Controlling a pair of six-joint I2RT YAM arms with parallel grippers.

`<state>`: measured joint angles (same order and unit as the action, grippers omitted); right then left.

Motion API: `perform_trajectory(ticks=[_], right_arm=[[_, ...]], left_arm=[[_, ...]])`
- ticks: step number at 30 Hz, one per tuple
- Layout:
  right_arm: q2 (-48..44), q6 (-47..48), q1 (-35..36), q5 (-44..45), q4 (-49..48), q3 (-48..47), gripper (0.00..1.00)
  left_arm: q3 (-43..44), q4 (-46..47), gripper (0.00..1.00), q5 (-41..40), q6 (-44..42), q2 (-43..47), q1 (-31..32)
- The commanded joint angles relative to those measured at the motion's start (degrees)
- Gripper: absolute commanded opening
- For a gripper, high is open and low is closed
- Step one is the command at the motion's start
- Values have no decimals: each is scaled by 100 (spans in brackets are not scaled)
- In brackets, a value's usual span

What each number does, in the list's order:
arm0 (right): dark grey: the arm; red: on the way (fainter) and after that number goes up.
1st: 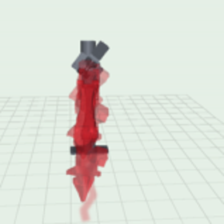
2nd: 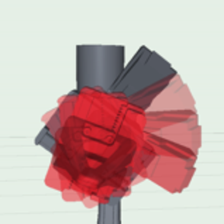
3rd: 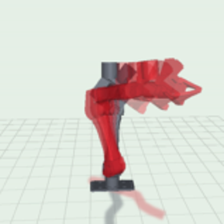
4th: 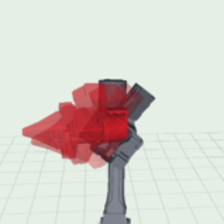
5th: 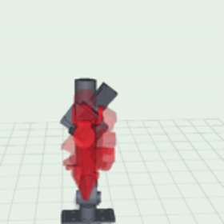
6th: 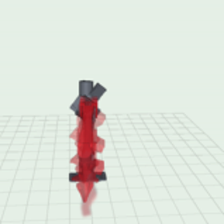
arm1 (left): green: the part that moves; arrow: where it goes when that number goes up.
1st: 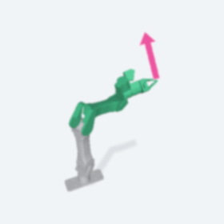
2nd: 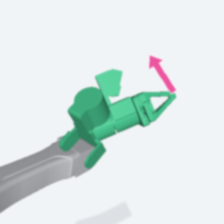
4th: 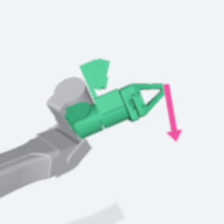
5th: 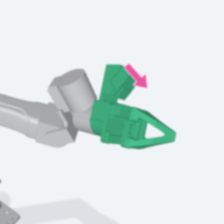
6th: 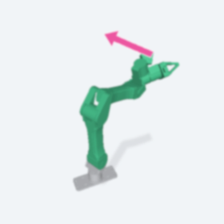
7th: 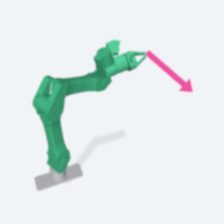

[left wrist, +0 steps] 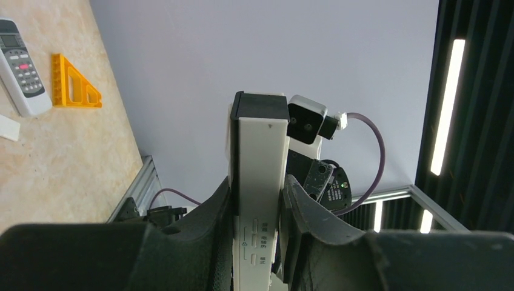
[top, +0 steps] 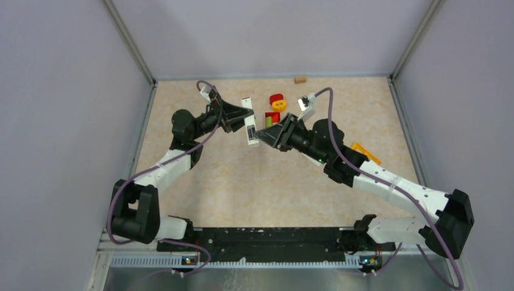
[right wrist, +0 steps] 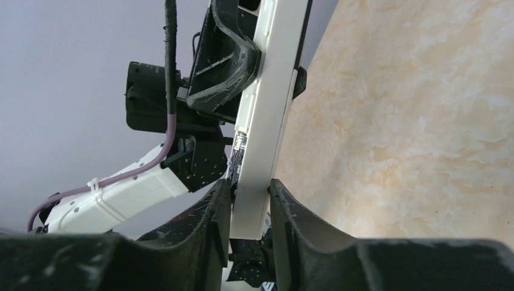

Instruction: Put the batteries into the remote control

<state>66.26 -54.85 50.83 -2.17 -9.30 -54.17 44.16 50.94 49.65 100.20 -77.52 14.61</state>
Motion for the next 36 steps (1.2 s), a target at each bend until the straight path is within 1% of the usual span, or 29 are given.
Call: perform_trajectory(ticks=[1,3,5,10,12,17,21,28,30,33,36], right_arm=[[286,-17,-42,-192,500,-24,32],[241,5,-65,-246,432,9,40],[117,60,-117,-313,284,78,50],[-299,479,-196,-559,-432,316,72],[-332,843,-196,-567,-293,180,75],[-19,1871,-160,-441,516,-554,76],[316,2473,37,-137,906,-1119,76],[1211,3233,331,188,1593,-1884,76],[1424,3368,380,380,1766,-2036,74],[1641,3530,446,464,1845,-2191,68],[1805,3655,476,428,1880,-2310,57]], left_arm=[[418,528,0,106,-5,431,95],[443,395,0,114,-229,477,87],[474,98,0,124,-618,568,86],[596,-1507,0,-154,-2145,876,77],[677,-2130,0,-336,-2607,963,77],[857,-3650,0,-1016,-3453,1112,76],[927,-4316,0,-1432,-3831,1159,77],[938,-4550,0,-1647,-3970,1224,77],[936,-4591,0,-1671,-3994,1227,77],[950,-4623,0,-1683,-4023,1231,77],[932,-4636,0,-1680,-4035,1241,77]])
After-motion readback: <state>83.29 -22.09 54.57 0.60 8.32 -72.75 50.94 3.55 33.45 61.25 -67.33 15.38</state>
